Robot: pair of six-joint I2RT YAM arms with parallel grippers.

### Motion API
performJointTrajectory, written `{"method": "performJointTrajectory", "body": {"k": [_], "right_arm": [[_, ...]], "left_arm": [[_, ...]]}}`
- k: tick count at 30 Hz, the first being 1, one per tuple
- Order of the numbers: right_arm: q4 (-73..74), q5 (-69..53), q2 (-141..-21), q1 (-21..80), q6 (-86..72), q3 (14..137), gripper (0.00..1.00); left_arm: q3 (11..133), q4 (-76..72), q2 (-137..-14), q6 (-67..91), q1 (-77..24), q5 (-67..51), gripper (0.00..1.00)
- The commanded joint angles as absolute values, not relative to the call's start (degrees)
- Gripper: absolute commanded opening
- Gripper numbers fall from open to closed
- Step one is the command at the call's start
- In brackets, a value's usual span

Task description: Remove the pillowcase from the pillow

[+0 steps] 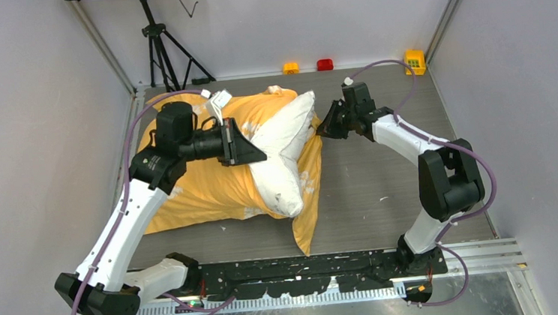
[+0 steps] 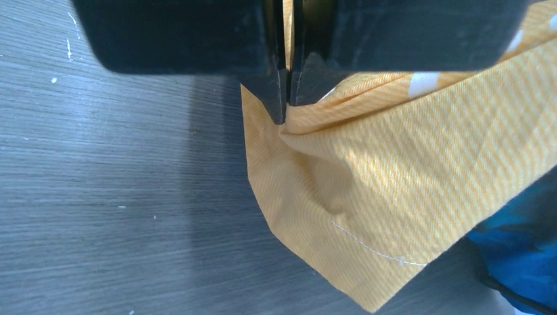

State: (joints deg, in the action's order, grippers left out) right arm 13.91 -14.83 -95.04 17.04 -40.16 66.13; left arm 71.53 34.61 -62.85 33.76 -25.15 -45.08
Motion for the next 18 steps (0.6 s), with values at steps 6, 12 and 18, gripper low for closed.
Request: {"method": "performJointTrajectory", "body": {"k": [6,12,18], "right_arm": [[6.32,-13.8,-91.9,14.79,-40.32,59.05,0.21],[10.08,-15.41,-82.89,14.74,-38.32,58.16,0.55],[17.07,-14.8,-72.4,14.71,-36.91,57.98,0.79]], "left_arm": [[71.92,9.55,-62.73,49.11,-26.0,-41.43,0.0],[72.01,7.22,-66.58,48.18,-29.25,-35.77,0.0],[71.67,7.21,-69.95,45.89,-32.87,-30.38,0.0]]}}
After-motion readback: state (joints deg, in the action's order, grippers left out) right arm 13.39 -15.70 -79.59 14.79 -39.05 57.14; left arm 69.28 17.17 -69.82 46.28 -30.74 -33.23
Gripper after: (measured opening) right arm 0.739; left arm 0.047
